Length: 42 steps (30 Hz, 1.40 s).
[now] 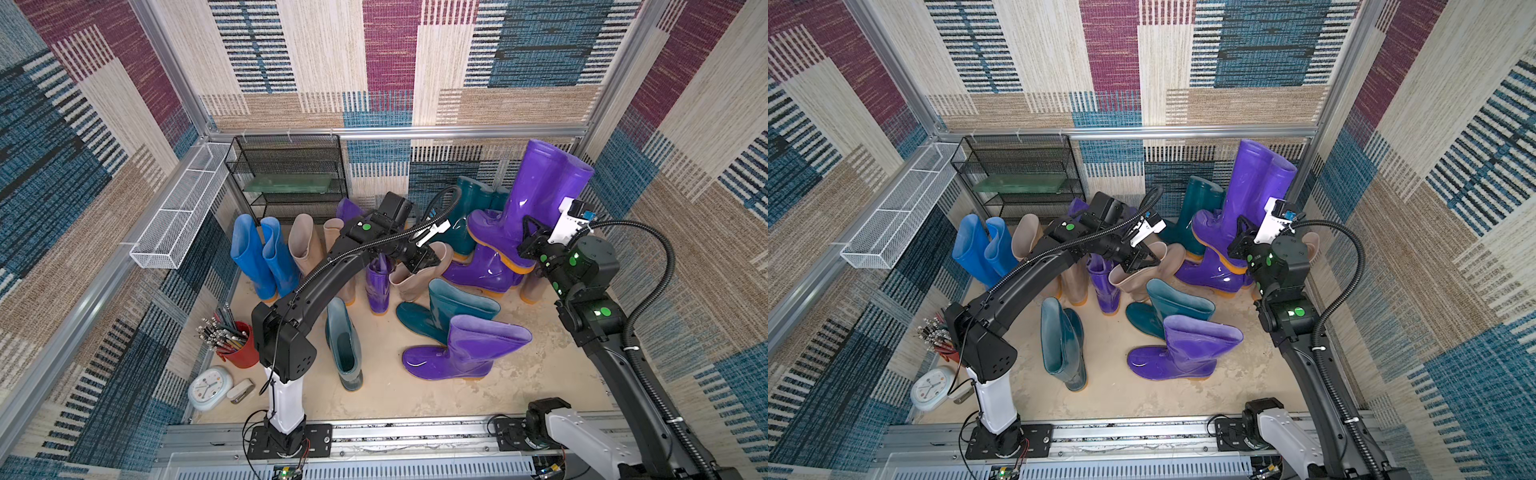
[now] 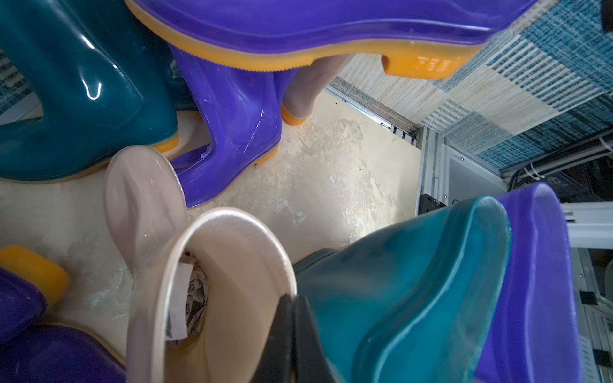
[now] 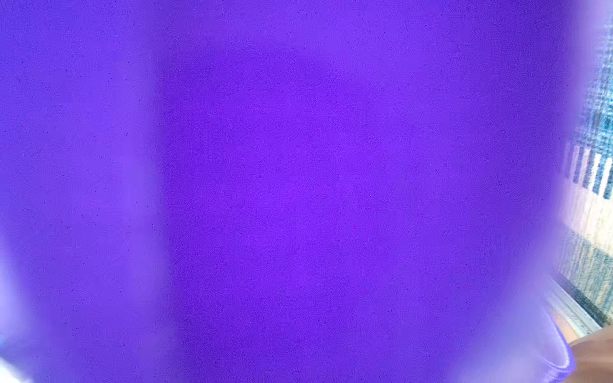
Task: Match and arrange rain boots in pairs
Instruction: Adjust the rain boot at the center of the board.
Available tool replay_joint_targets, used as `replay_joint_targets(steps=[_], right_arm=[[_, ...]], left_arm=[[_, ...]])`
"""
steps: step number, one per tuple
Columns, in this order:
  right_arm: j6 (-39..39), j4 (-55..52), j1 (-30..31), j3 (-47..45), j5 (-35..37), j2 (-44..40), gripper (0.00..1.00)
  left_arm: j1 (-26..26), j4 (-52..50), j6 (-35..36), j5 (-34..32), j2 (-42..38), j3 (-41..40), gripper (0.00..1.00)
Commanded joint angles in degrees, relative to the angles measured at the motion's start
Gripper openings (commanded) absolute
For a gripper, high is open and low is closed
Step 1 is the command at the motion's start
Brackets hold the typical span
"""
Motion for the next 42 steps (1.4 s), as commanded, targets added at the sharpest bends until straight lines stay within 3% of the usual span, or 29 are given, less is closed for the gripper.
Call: replay_joint_targets(steps=[1, 3, 5, 8, 14, 21, 25, 27, 34, 38, 42], right_arm=[[1.5, 5.4, -0.1, 0.8, -0.7, -0.4, 0.00], [1.7, 5.5, 0.0, 0.7, -1.2, -0.1, 0.00], [1.6, 5.2, -0.1, 0.6, -1.4, 0.1, 0.00], [1.2, 4.9, 0.0, 0.5, -0.6, 0.3, 0.00], [0.6, 5.4, 0.0, 0.7, -1.0, 0.7, 0.00], [0.4, 6.6, 0.3, 0.9, -3.7, 1.5, 0.00], [0.3, 6.6, 2.2, 1.8, -4.0, 1.3, 0.00], [-0.5, 6.2, 4.4, 2.5, -2.9, 0.8, 0.00], [-4.3, 2.4, 13.5, 6.4, 2.4, -2.9, 0.00], [-9.2, -3.1, 20.2, 8.3, 13.9, -5.1, 0.00], [-8.2, -9.5, 19.9, 6.4, 30.5, -8.8, 0.00]], left_arm=[[0.3, -1.3, 6.2, 0.8, 0.8, 1.1, 0.00], [0.5, -2.0, 6.7, -3.6, 3.4, 3.7, 0.00], [0.5, -1.6, 4.8, -7.2, 5.8, 6.8, 0.27], [0.5, -0.3, 1.6, -11.0, 7.7, 10.3, 0.50], [0.5, 6.3, -2.9, -19.8, 4.3, 8.4, 0.73], [0.4, 11.6, -5.8, -24.0, -4.4, 3.6, 0.78], [0.3, 12.3, -8.8, -32.9, -10.5, -0.5, 0.77], [0.3, 15.1, -11.2, -38.8, -15.8, -6.9, 0.75], [0.3, 21.0, -18.5, -50.3, -36.0, -31.1, 0.73], [0.3, 21.0, -21.7, -51.8, -46.0, -40.3, 0.72], [0.3, 20.0, -23.6, -49.8, -51.0, -44.4, 0.72]])
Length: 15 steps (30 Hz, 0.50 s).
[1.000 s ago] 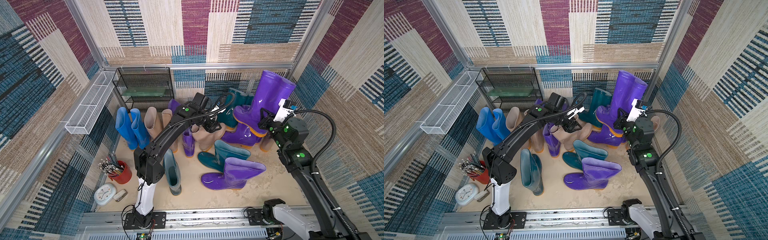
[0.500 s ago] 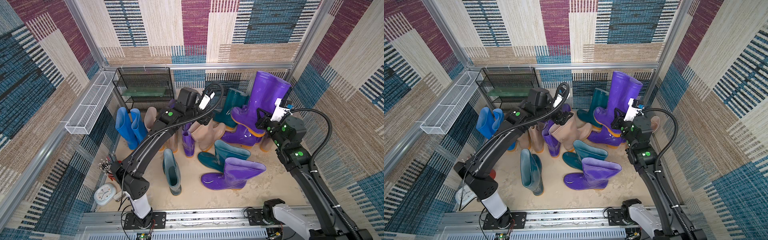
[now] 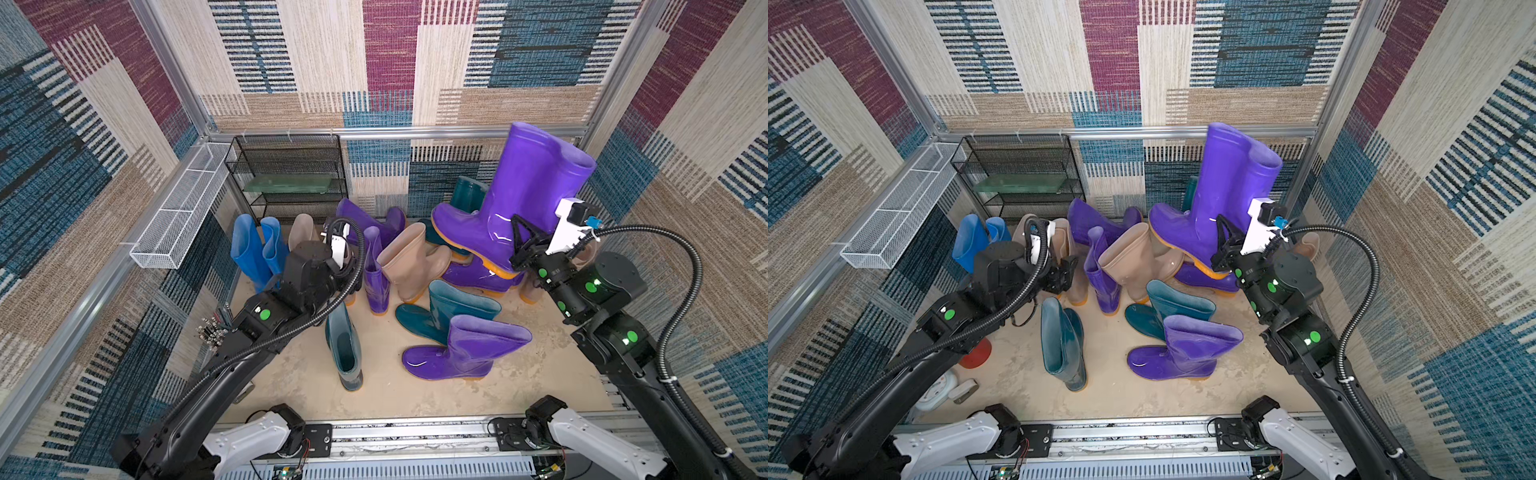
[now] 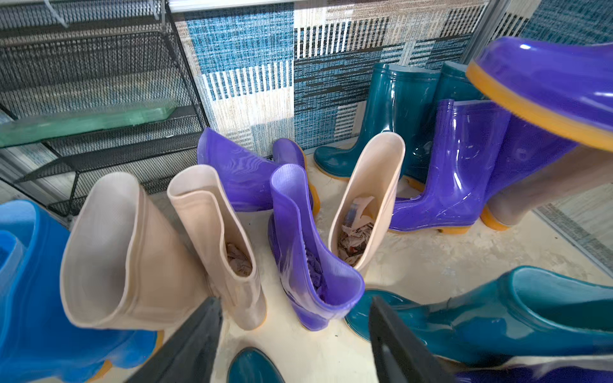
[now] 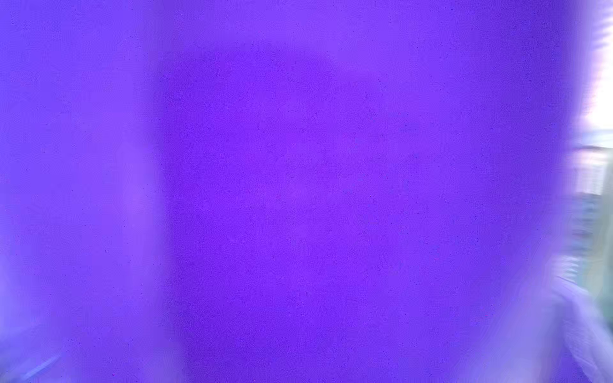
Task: Match and arrange rain boots in pairs
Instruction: Adjust the rain boot at the center of the board.
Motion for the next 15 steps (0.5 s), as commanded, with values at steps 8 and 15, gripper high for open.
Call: replay_joint_targets(steps=[8, 15], right_arm=[[6.8, -12.2, -3.4, -10.5, 28.5, -13.7, 0.00], [16.2, -17.4, -4.4, -19.1, 23.2, -16.7, 0.00]], left_arm=[[0.0, 3.5, -2.1, 2.0, -4.4, -3.6, 0.72], [0.0, 5.1, -1.9, 2.5, -5.4, -6.3, 0.72]])
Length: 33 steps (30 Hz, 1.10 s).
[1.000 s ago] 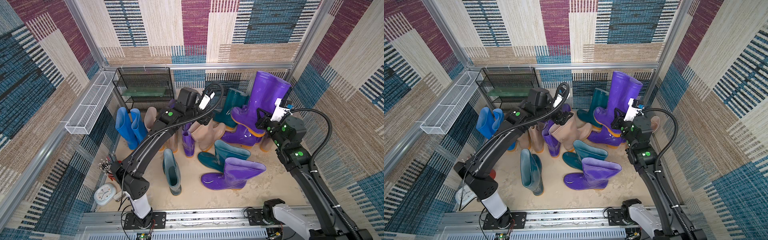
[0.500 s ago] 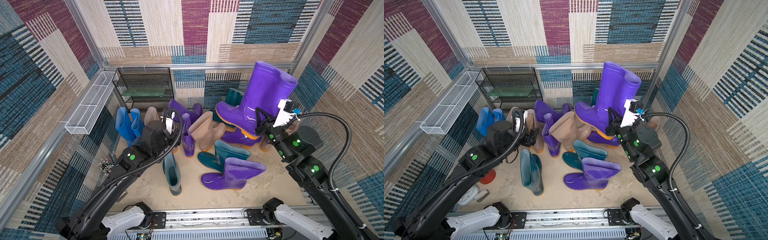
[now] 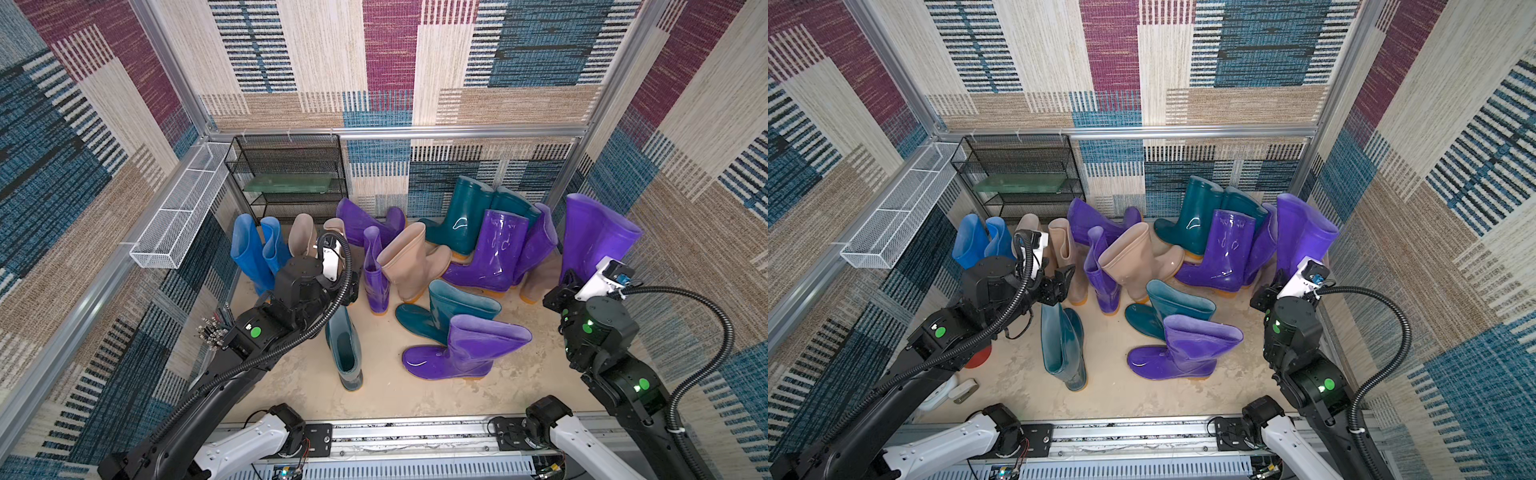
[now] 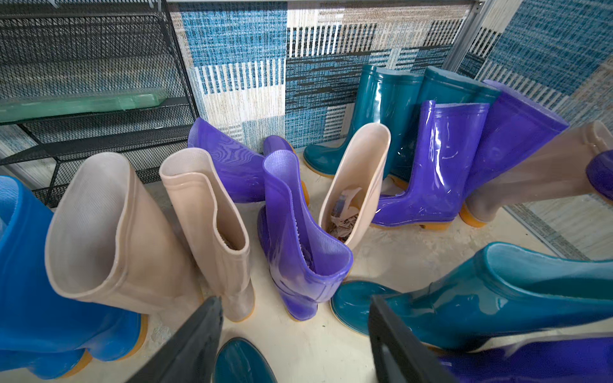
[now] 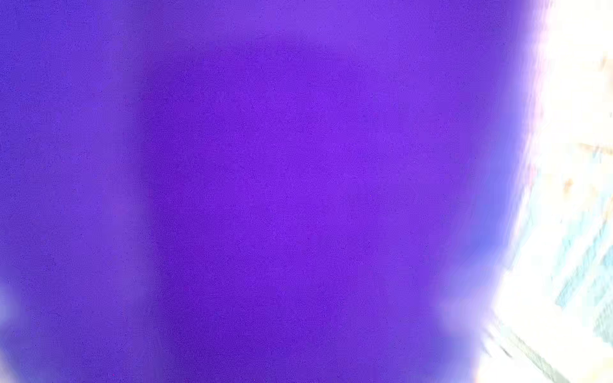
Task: Match and arrange rain boots in pairs
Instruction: Adjust the rain boot at the center of the board.
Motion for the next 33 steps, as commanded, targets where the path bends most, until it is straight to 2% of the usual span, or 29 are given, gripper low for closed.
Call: replay_joint_targets(steps=[1, 4, 9, 15, 18, 21, 22, 24, 25, 27, 30, 33], right_arm=[[7.1, -0.9, 0.0, -3.0, -3.4, -0.7, 0.00], [6.8, 0.6, 0.0, -6.3, -3.7, -2.4, 0.00], [4.7, 1.4, 0.1, -5.9, -7.7, -2.1, 0.00], [7.6, 1.1, -0.3, -10.3, -8.7, 0.4, 0.00], [8.2, 2.3, -1.8, -13.2, -8.3, 0.5, 0.00], [8.3, 4.1, -5.2, -16.7, -11.5, 1.1, 0.00], [8.4, 4.8, -6.4, -17.3, -12.8, 1.3, 0.03], [8.7, 6.0, -9.1, -18.0, -16.2, 2.2, 0.24], [8.9, 5.9, -10.1, -18.1, -17.4, 2.9, 0.31], [9.4, 5.3, -11.5, -18.4, -18.5, 4.2, 0.56], [9.7, 4.7, -11.5, -17.8, -18.7, 4.7, 0.71], [9.4, 3.5, -11.5, -16.0, -18.9, 4.0, 0.77]], left_arm=[[0.0, 3.3, -0.6, 0.8, -0.9, -1.3, 0.72], [0.1, 3.9, -0.5, 0.4, -1.6, -2.3, 0.72], [0.1, 3.8, 0.2, 0.5, -1.5, -2.2, 0.71], [0.1, 4.9, -0.6, 1.2, -2.1, -3.1, 0.71], [0.1, 4.7, -0.6, 1.6, -2.2, -2.7, 0.71], [0.1, 5.3, -0.8, 2.1, -2.0, -3.2, 0.72], [0.0, 5.5, -0.9, 2.2, -1.8, -3.4, 0.71], [0.1, 5.6, -1.0, 2.4, -1.4, -3.5, 0.72], [0.1, 5.5, -1.0, 2.5, -1.3, -3.5, 0.71], [0.0, 5.4, -1.0, 2.6, -1.2, -3.4, 0.72], [0.1, 5.8, -0.9, 2.3, -1.5, -3.7, 0.72], [0.1, 5.5, -0.7, 2.4, -1.7, -3.4, 0.72]])
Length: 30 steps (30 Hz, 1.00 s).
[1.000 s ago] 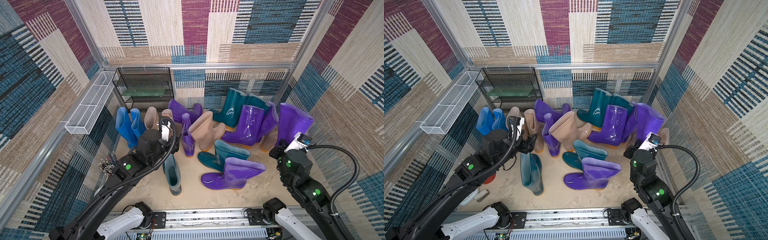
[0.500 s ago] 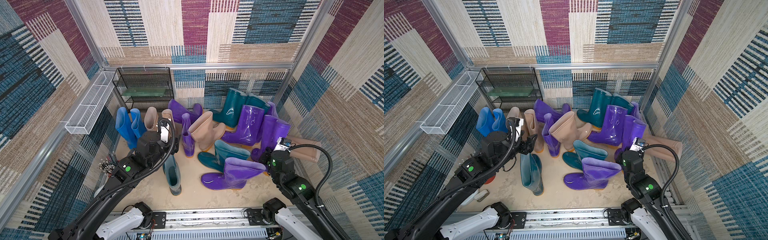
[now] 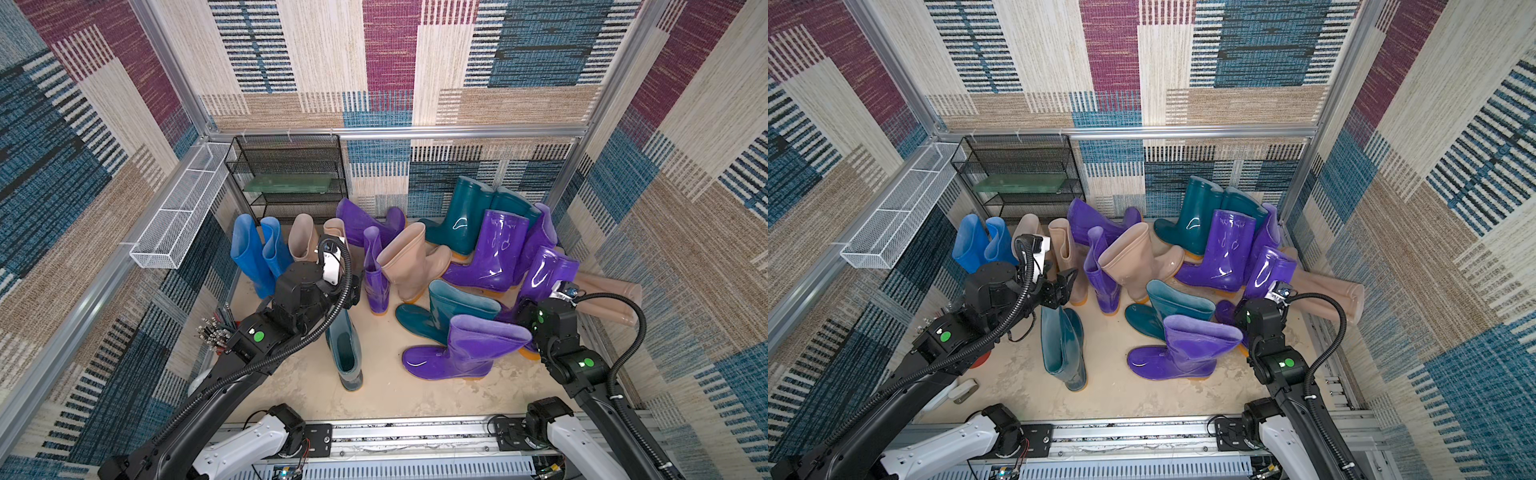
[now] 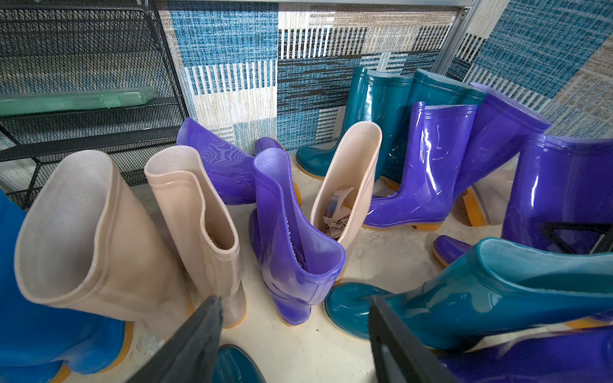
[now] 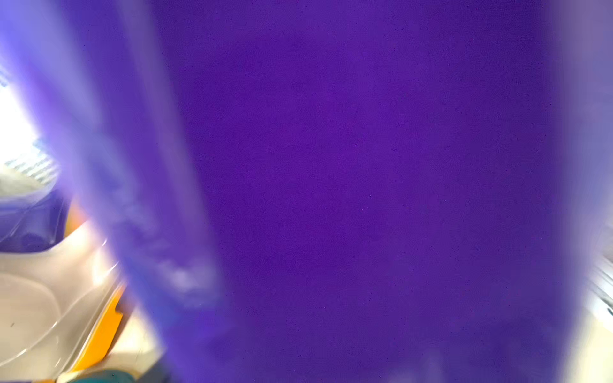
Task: Match and arrange rain boots in pairs
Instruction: Adjust the rain boot at the center of the board.
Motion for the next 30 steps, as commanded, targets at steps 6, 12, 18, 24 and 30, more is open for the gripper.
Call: replay_joint_targets(steps=[6, 12, 18, 24, 30], right_arm=[[0.8, -2.9, 0.3, 6.4, -2.9, -2.0, 0.83], [0.1, -5.3, 1.9, 9.9, 1.3, -2.0, 0.87], [0.9, -3.7, 1.2, 10.1, 3.5, 1.3, 0.90], [-1.6, -4.6, 1.0, 15.5, -0.2, 1.4, 0.89], [-3.3, -8.5, 3.1, 23.3, -2.1, 0.1, 0.91]], left_arm=[[0.1, 1.6, -0.6, 0.8, -1.7, -0.1, 0.72], [0.1, 2.1, -0.9, 1.3, -2.8, -0.9, 0.72], [0.1, 2.6, -1.0, 1.6, -3.1, -1.3, 0.71], [0.1, 2.2, 0.0, 0.7, -3.8, -1.6, 0.71], [0.1, 3.3, -0.1, 0.6, -3.9, -2.2, 0.72]])
